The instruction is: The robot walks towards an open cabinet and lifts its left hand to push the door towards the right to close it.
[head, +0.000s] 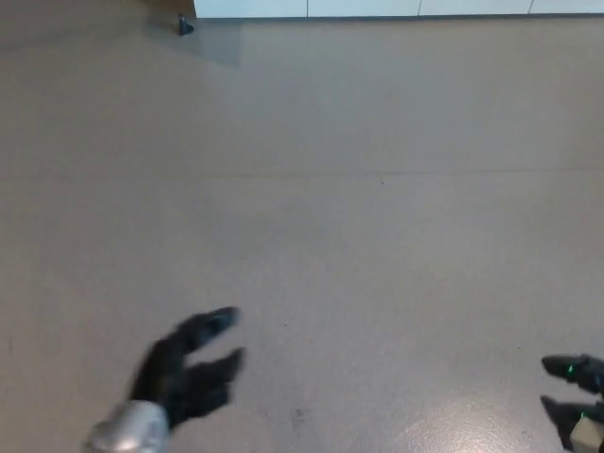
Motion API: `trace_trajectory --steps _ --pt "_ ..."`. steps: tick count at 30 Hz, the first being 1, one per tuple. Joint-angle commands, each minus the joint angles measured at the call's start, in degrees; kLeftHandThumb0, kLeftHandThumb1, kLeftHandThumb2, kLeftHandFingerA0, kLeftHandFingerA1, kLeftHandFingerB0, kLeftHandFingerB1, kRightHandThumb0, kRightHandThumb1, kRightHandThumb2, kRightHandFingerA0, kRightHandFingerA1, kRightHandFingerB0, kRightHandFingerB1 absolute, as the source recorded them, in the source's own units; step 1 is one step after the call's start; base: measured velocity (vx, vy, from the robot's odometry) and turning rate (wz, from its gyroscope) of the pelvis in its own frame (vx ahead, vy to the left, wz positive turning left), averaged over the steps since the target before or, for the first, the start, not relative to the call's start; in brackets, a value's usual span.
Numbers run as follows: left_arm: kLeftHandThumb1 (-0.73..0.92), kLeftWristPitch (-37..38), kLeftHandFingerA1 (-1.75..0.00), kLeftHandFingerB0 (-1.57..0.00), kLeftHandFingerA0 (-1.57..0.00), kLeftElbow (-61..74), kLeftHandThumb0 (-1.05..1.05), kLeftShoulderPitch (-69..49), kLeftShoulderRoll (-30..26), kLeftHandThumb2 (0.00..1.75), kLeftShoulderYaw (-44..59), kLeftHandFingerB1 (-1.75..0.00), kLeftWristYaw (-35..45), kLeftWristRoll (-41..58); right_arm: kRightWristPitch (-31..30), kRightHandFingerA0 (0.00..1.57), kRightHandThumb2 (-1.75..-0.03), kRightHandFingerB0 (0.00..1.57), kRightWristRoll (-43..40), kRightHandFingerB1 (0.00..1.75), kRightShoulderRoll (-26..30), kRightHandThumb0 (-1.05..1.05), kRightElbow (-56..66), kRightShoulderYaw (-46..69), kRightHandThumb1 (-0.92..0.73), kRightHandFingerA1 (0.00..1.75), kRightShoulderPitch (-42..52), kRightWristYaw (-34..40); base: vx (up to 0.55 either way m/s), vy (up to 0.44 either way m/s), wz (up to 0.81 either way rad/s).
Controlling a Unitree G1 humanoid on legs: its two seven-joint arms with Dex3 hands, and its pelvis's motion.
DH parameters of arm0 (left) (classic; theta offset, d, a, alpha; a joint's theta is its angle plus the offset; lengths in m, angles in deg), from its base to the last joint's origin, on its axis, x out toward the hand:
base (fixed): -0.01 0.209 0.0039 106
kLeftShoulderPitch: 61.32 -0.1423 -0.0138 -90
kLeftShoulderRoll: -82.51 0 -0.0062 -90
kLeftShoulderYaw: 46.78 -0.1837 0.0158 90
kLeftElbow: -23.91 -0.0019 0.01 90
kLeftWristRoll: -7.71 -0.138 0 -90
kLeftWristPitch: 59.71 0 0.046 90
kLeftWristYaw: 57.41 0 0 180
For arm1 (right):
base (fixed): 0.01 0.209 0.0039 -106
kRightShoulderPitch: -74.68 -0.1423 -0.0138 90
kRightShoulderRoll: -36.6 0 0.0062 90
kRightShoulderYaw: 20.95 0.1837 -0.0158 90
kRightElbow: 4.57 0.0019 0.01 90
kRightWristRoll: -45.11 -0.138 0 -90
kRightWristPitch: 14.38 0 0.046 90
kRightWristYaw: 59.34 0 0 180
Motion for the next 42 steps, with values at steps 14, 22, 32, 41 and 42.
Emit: trace_trajectory --steps 14,22,32,41,42 --pt "0.69 9.34 -0.45 -0.43 -0.51 -17.61 -0.22 0.09 -12.73 0.6 17.74 -0.39 4.3 6.87 13.81 0.57 -0.61 0.44 -0.79 0.38 0.97 -0.27 -11.19 3.16 -0.71 0.44 -1.29 3.22 0.0 0.0 0.0" --pt "0.69 12.05 -0.46 -0.42 -0.53 -22.26 -0.22 0.64 -13.15 0.6 17.72 -0.4 3.27 6.89 15.28 0.62 -0.6 0.45 -0.42 0.39 1.99 -0.25 -14.64 2.81 -0.7 0.47 -2.27 3.93 0.0 0.0 0.0" --pt "0.66 13.64 -0.46 -0.46 -0.53 -22.7 -0.23 -0.13 -13.27 0.59 17.03 -0.41 3.66 6.72 17.17 0.67 -0.6 0.48 0.91 0.4 2.64 -0.27 -17.43 1.18 -0.7 0.49 -2.04 5.33 0.0 -0.004 0.03" --pt "0.67 14.51 -0.47 -0.51 -0.55 -23.37 -0.25 -0.14 -13.78 0.59 16.07 -0.43 4.04 6.29 16.35 0.69 -0.6 0.48 2.11 0.4 3.12 -0.26 -16.84 -0.39 -0.7 0.49 -1.7 6.11 0.17 0.342 -0.12" --pt "0.67 14.69 -0.47 -0.51 -0.55 -23.54 -0.25 -0.12 -13.87 0.59 15.92 -0.43 4.07 6.22 16.35 0.69 -0.6 0.48 2.11 0.4 3.15 -0.26 -16.72 -0.52 -0.7 0.49 -1.67 6.14 0.21 0.18 0.08"
